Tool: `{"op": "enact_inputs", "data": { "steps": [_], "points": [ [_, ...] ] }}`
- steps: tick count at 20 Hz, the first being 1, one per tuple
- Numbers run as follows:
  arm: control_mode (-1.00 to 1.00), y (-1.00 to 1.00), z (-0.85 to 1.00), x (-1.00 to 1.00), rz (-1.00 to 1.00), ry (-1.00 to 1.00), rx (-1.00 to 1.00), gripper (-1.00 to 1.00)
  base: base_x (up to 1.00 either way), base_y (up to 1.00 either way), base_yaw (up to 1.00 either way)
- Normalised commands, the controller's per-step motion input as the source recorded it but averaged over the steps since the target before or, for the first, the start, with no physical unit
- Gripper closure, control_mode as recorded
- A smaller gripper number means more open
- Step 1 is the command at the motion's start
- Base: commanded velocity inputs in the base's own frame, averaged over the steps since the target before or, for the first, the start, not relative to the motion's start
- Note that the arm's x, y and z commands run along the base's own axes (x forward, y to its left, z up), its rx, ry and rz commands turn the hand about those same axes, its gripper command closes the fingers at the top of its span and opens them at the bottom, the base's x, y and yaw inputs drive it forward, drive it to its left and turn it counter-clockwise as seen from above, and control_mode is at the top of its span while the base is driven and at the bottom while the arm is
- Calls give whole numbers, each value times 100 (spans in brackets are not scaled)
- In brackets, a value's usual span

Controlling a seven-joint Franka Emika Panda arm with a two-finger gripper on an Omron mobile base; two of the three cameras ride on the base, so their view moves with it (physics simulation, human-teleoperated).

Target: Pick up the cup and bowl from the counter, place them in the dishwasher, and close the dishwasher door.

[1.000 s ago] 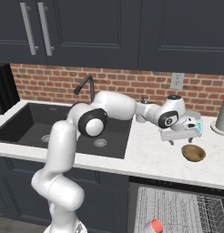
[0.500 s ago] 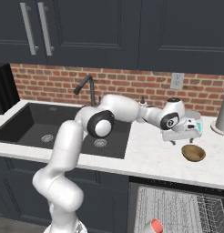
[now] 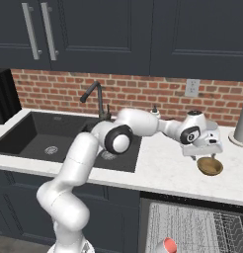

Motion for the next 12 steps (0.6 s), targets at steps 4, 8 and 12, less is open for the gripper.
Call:
{"op": "enact_inputs", "data": {
  "steps": [4,8,12],
  "points": [
    [-100,0,-27,-9,-5,1,0,-100,0,0,0],
    [-100,7,-31,-21,-1,2,0,-100,0,0,0],
    [-100,1,-23,-23,-1,0,0,-100,0,0,0]
  ]
}}
